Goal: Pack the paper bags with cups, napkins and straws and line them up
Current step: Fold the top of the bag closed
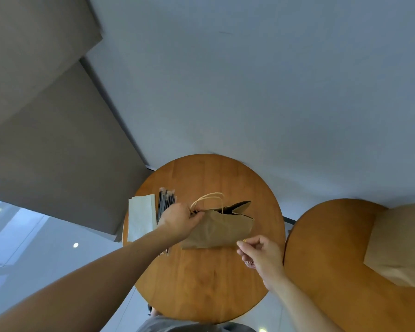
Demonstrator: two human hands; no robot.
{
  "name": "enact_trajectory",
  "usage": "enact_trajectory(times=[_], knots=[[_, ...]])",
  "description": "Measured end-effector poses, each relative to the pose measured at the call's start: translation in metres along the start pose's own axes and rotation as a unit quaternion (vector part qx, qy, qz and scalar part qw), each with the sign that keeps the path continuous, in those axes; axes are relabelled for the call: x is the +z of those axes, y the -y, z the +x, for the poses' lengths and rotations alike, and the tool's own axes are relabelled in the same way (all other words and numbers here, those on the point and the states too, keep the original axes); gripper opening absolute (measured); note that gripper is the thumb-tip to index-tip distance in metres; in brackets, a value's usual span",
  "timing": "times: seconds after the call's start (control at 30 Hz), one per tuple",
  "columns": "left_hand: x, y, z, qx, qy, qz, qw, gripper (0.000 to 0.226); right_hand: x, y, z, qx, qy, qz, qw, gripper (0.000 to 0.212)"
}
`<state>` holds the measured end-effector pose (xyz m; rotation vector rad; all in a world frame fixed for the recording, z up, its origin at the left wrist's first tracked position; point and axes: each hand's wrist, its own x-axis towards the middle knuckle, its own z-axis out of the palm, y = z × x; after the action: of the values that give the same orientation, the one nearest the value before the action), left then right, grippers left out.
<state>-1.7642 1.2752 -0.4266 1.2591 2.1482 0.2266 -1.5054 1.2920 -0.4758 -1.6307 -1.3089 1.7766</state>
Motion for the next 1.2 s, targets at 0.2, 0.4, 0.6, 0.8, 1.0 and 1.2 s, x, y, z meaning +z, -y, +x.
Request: enact_trajectory(times=[0.2, 0.4, 0.6, 0.8, 1.0, 1.2], knots=[[0.0, 0.0, 0.0, 0.032, 0.0, -0.007, 0.999, 0.036, 0.042, 0.066, -0.014, -0.118, 0.028, -0.043, 0.992, 0.013], [0.002, 0.0, 0.003, 0.058, -0.016, 0.011, 0.998, 0.043, 0.066, 0.097, -0.007, -0.167, -0.007, -0.115, 0.979, 0.018], [-0.002, -0.003, 0.003, 0.1, -0.022, -0.007, 0.995, 0.042, 0.071, 0.099, 0.005, -0.185, -0.019, -0.144, 0.972, 0.029], [-0.003, -0.004, 0.009, 0.132, -0.011, 0.009, 0.991, 0.042, 0.059, 0.099, 0.01, -0.264, -0.034, -0.223, 0.938, 0.031], [-0.005, -0.002, 0.008, 0.154, -0.005, 0.014, 0.988, 0.04, 0.057, 0.104, 0.018, -0.322, -0.013, -0.359, 0.876, 0.01], [-0.005, -0.001, 0.007, 0.185, -0.002, 0.029, 0.982, 0.017, 0.059, 0.119, 0.025, -0.324, 0.037, -0.449, 0.832, 0.016]])
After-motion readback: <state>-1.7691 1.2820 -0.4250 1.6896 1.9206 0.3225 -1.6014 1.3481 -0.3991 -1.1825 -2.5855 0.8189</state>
